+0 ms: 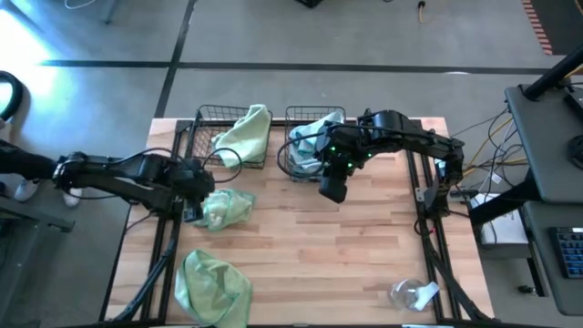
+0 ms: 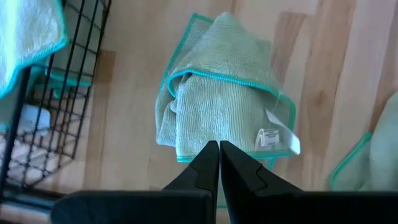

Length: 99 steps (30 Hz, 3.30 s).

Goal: Sort microfiber towel by color & place in baskets
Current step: Put the green towel into the left wire basket

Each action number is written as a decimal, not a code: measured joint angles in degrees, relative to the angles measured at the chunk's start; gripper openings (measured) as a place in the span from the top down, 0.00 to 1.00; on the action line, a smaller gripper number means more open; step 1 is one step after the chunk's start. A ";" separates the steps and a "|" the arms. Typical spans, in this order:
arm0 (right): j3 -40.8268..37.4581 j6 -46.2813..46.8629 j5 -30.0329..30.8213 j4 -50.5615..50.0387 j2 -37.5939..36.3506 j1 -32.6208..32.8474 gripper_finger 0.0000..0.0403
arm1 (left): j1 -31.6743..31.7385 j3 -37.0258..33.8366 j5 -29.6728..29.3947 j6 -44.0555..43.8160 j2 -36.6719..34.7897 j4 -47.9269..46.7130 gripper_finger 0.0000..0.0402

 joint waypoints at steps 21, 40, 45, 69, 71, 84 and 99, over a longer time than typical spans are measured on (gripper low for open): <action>0.01 -2.94 0.02 0.00 0.02 0.00 0.80 | -0.02 1.65 11.05 -10.30 5.58 3.22 0.90; 0.00 -5.50 0.02 0.00 0.01 0.00 0.80 | 0.00 1.61 -0.20 -1.02 10.54 3.54 0.63; 0.00 -6.27 0.02 0.00 0.00 0.00 0.80 | 0.00 1.46 -0.53 -0.77 12.32 3.93 0.62; 0.00 -6.79 0.02 0.01 0.00 0.00 0.80 | -0.01 -13.02 0.54 -9.03 9.08 17.81 0.62; 0.00 -6.79 0.02 0.00 0.00 0.00 0.80 | 0.00 -14.10 0.55 -9.90 8.64 18.11 0.62; -0.02 -6.79 0.02 0.01 0.00 0.00 0.80 | -0.01 -17.28 2.02 -14.57 8.75 24.55 0.62; -0.04 -6.90 0.02 0.00 0.00 -0.02 0.80 | 0.00 -25.28 2.03 -19.02 8.75 35.43 0.62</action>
